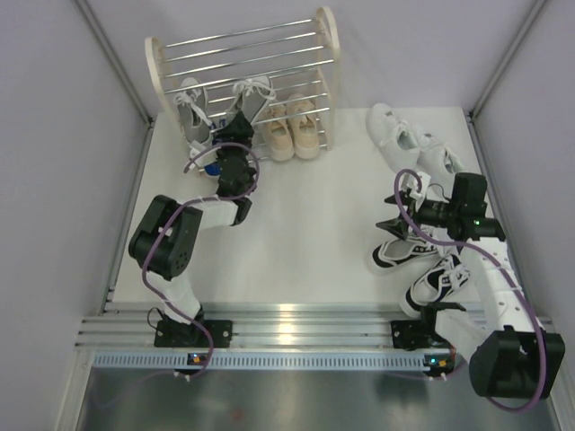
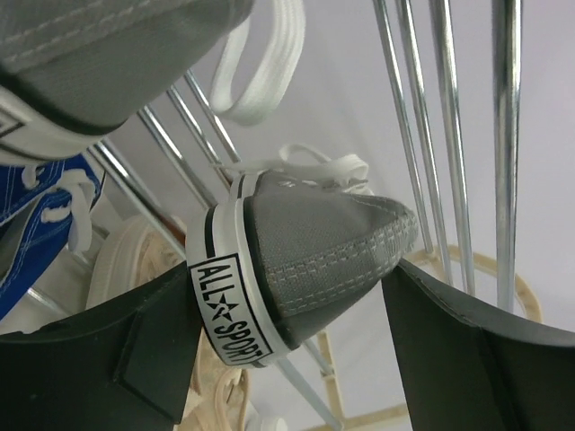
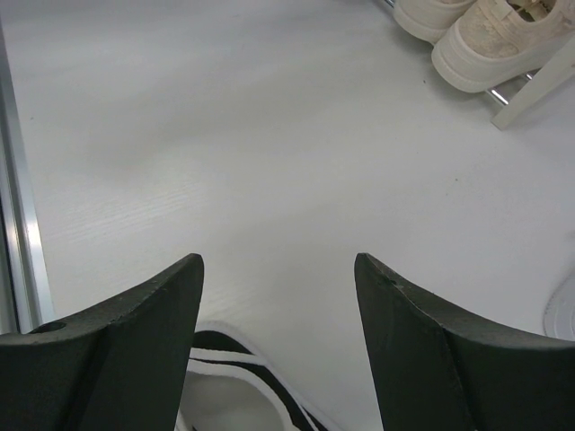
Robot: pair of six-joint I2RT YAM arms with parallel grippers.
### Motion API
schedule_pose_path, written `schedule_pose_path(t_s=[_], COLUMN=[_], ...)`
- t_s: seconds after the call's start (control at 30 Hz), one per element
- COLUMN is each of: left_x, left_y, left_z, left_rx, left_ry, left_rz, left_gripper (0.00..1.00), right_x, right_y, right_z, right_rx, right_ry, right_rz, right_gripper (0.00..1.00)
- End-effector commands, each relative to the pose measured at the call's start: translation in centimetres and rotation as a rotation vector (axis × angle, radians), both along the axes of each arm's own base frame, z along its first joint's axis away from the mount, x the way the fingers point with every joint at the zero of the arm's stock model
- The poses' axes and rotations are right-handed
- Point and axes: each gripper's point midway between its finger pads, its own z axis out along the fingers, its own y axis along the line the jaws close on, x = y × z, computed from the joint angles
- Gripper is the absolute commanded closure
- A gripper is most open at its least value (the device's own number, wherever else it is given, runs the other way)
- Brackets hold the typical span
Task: Place and organize the shoes onto the shoe shelf
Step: Place the shoe at the shoe shelf.
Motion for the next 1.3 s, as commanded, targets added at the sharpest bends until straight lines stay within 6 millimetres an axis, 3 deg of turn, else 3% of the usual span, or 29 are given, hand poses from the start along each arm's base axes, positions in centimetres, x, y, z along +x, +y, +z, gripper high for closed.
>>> schedule_pose_path(t_s=[0.0, 0.07, 0.1, 0.17, 0.2, 0.23, 0.33, 0.4, 0.43, 0.6, 0.83, 1.03, 1.27], left_x=[-2.4, -2.7, -2.3, -2.5, -2.4, -2.5, -2.5, -2.7, -2.7, -2.0, -2.6, -2.6, -3.3], left_y=[-0.5, -1.1, -1.6, -2.3, -2.6, -2.9, -3.3, -3.7, -3.9, -5.2, -6.1, -4.8, -4.6], left_z=[5.6, 5.9, 4.3, 4.6, 3.8, 3.6, 2.3, 2.5, 0.4, -2.3, -1.9, -1.1, -2.8], left_rx=[-0.103, -0.104, -0.080, -0.071, -0.051, -0.042, -0.016, -0.007, 0.003, 0.009, 0.097, 0.110, 0.118], left_ry=[-0.210, -0.182, -0.102, -0.070, -0.025, -0.010, 0.099, 0.126, 0.220, 0.354, 0.355, 0.336, 0.337], left_rz=[-0.106, -0.150, -0.165, -0.214, -0.223, -0.242, -0.271, -0.297, -0.307, -0.434, -0.550, -0.634, -0.668], left_gripper=[0.18, 0.15, 0.14, 0.10, 0.09, 0.02, 0.02, 0.02, 0.02, 0.02, 0.02, 0.02, 0.04], right_x=[-0.4, -0.4, -0.4, -0.4, -0.4, -0.4, -0.5, -0.5, -0.6, -0.7, -0.7, -0.7, -0.7], right_y=[0.2, 0.1, 0.1, 0.0, -0.1, -0.1, -0.2, -0.3, -0.3, -0.5, -0.8, -0.8, -0.8], right_z=[1.2, 1.3, 1.4, 1.4, 1.5, 1.6, 1.7, 1.9, 1.9, 2.2, 2.3, 2.2, 2.2], right_rx=[0.027, 0.029, 0.028, 0.028, 0.028, 0.030, 0.036, 0.040, 0.042, 0.043, 0.048, 0.047, 0.047], right_ry=[-0.059, -0.060, -0.063, -0.066, -0.071, -0.074, -0.075, -0.079, -0.081, -0.093, -0.099, -0.097, -0.094], right_rz=[0.037, 0.036, 0.033, 0.030, 0.028, 0.028, 0.025, 0.023, 0.024, 0.021, 0.011, 0.012, 0.010], right_gripper=[0.32, 0.31, 0.32, 0.31, 0.31, 0.32, 0.31, 0.31, 0.32, 0.31, 0.31, 0.31, 0.31])
